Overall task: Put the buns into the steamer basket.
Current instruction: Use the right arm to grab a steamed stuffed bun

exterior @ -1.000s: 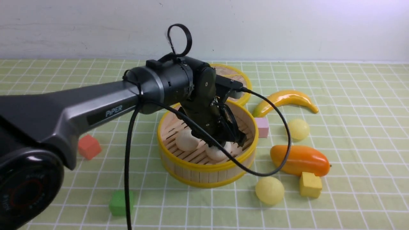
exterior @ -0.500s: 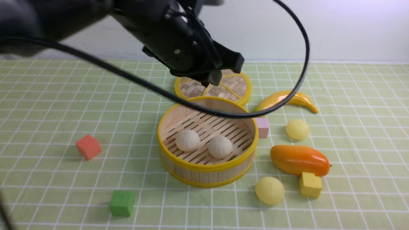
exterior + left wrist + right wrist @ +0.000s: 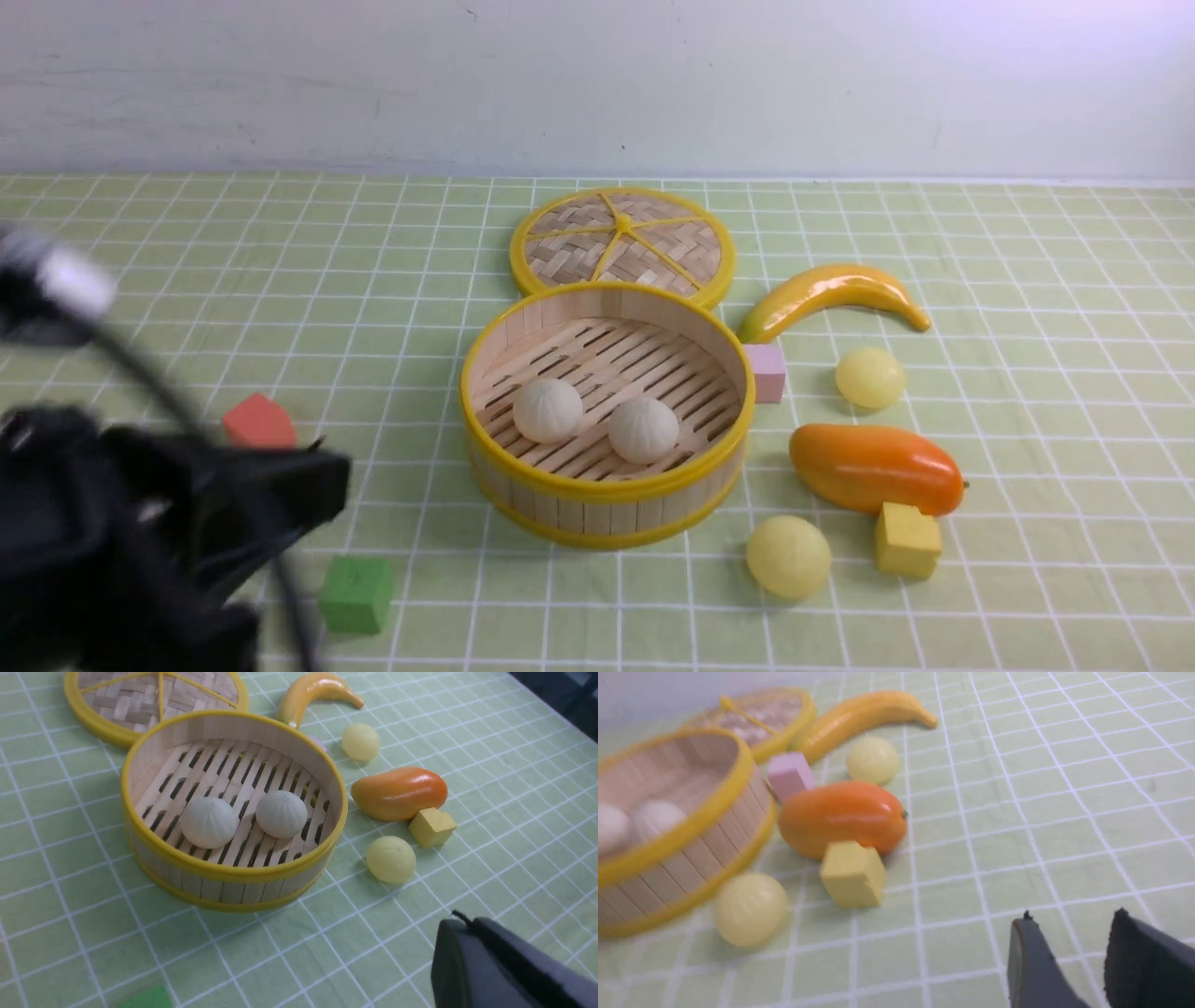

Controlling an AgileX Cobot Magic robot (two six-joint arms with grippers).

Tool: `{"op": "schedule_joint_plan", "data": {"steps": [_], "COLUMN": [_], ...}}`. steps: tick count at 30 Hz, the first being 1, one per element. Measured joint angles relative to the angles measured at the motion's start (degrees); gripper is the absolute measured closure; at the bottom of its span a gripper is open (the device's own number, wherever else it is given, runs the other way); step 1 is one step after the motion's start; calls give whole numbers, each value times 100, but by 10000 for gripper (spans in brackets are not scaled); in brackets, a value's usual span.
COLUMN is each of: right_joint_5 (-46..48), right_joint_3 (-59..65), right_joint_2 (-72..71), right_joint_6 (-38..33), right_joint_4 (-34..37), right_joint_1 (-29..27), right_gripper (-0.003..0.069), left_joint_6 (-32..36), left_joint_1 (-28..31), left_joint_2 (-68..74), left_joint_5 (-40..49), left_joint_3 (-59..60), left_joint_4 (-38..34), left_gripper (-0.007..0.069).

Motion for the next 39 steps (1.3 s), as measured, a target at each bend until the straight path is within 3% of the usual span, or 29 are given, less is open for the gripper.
{"op": "schedule_joint_plan", "data": {"steps": [5, 9, 14, 17, 21, 26, 33, 38, 39], "right_joint_5": [-959, -260, 2230, 3259, 3860, 3905, 3705, 3511, 3494], "right_joint_3": [-19, -620, -2982, -3979, -4827, -5736, -6603, -7055, -7062], "right_joint_2": [0, 181, 2416, 3844, 5463, 7204, 8794, 9971, 9998], "right_joint_6": [697, 737, -531, -1160, -1671, -1949, -1961, -1919, -1919], "right_joint_4": [1299, 1491, 1141, 966, 874, 843, 821, 807, 807], "right_joint_1": [15, 205, 755, 846, 926, 1531, 2280, 2288, 2288], "right_gripper": [424, 461, 561, 597, 624, 629, 553, 387, 382], "left_joint_6": [-362, -468, -481, -481, -481, -481, -481, -481, -481], "left_joint_1": [0, 0, 0, 0, 0, 0, 0, 0, 0], "left_joint_2": [-1756, -2432, -2681, -2642, -2616, -2608, -2608, -2608, -2608], "left_joint_5": [-791, -926, -838, -810, -791, -775, -732, -718, -718], "left_joint_3": [1495, 1949, 2083, 2083, 2083, 2083, 2083, 2083, 2083], "left_joint_4": [-13, -13, 6, 19, 25, 30, 30, 36, 36], "left_gripper": [638, 638, 638, 638, 638, 638, 638, 638, 638]}}
